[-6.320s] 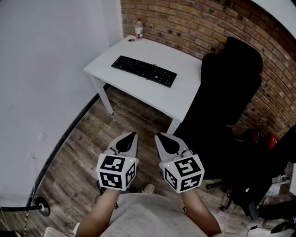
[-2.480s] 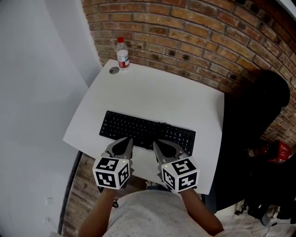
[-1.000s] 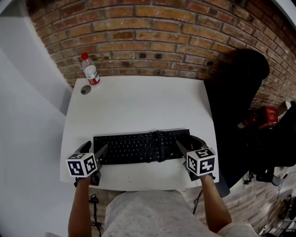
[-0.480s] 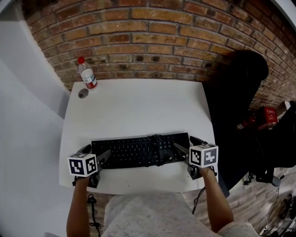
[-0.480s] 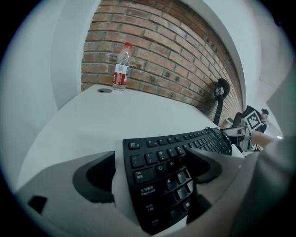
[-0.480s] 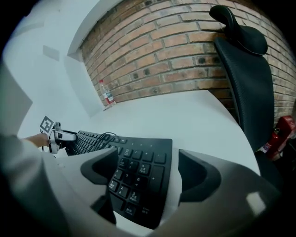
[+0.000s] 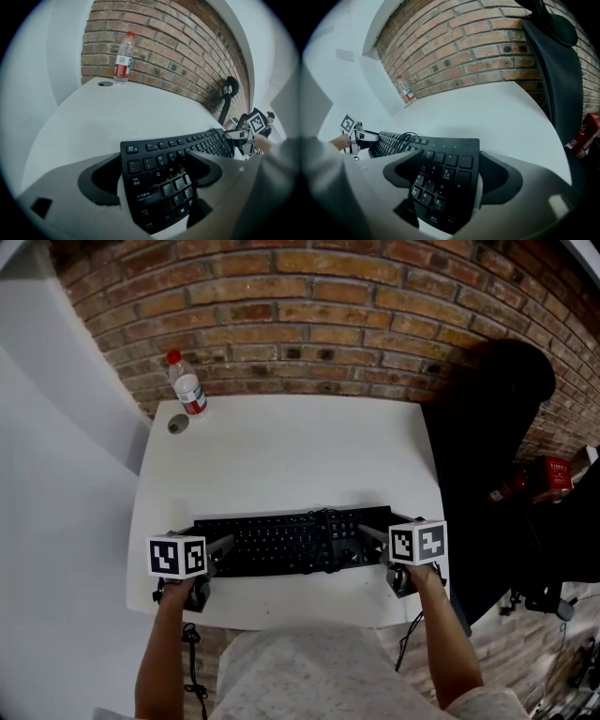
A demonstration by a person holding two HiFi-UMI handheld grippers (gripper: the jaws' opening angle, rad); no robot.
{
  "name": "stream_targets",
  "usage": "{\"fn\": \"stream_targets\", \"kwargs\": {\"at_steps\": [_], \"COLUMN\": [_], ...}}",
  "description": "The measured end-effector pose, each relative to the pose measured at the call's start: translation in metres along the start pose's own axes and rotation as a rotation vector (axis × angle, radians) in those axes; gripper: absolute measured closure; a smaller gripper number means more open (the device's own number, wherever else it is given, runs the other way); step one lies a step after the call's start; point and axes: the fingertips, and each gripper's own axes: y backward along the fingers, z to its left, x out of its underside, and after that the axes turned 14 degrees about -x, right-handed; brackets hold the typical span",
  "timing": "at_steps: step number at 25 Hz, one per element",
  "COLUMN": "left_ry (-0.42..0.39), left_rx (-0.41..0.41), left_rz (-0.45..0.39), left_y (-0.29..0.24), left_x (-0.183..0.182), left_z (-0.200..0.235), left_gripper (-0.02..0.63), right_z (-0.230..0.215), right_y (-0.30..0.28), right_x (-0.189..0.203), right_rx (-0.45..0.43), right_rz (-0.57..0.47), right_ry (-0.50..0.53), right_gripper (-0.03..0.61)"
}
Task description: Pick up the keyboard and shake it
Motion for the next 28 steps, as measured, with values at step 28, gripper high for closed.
{"fn": "stream_targets", "kwargs": {"at_steps": [28], "left_ry": [-0.053], "left_rx": [0.004], "left_rz": [-0.333], "left_y": [0.034], "left_x": [-0.084], "left_z": [0.016], "left_gripper": [0.247], "right_z": [0.03], "right_y": [0.023], "right_x": [-0.058], "right_rx": [0.086], "right_rz": [-0.255], "right_ry": [0.102], "right_gripper": [0.216]}}
